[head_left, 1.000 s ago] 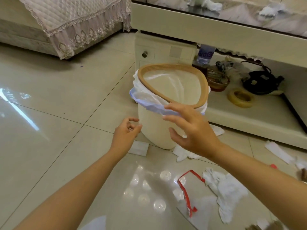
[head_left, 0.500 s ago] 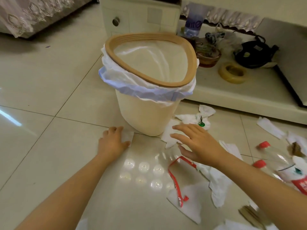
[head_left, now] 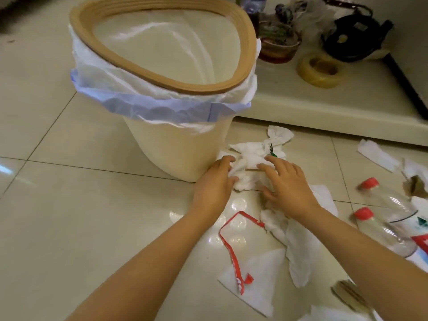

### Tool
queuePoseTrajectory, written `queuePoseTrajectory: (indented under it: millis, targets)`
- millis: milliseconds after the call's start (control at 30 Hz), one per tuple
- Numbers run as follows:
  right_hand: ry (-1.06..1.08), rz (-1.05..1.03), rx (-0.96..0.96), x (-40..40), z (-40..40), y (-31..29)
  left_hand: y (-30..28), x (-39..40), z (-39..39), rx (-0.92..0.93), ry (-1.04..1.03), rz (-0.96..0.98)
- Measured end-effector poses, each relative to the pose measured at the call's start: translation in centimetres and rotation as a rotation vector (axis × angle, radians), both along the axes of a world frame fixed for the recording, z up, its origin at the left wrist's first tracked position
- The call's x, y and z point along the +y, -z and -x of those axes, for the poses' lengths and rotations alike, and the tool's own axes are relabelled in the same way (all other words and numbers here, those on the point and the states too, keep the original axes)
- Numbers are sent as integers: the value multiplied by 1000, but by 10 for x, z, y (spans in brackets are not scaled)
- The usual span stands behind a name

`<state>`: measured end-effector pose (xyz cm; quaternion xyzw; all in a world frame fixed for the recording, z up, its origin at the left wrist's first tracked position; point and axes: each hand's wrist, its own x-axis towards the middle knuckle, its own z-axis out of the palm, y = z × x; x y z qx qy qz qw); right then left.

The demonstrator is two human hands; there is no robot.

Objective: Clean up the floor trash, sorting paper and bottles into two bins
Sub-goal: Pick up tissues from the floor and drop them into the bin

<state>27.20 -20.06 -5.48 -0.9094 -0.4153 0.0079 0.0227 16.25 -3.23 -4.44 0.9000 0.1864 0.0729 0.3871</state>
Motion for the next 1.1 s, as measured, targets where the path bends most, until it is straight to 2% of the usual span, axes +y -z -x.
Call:
queuePoseTrajectory:
  millis: [100,300,400,567,667,800,933,1100]
  targets:
    - [98,-28,43,0,-7,5,9,-8,-19,60,24,-35]
    - [230,26,123,21,-30,3,28,-18,-32,315,111,-416]
    - [249,92,190,33,-41,4,30,-21,-29,297,89,-463]
    - [268,188,281,45,-43,11,28,-16,-25,178,48,-442]
    - [257,134,280,46,-41,15,30,-12,-21,126,24,-438]
    - [193,40,191,41,-33,11,27,-7,-14,146,69,-406]
    - [164,18,212,32,-12,-1,19,-2,-1,165,74,-379]
    - [88,6,220,26,12,-33,-5,6,16,147,28,-239]
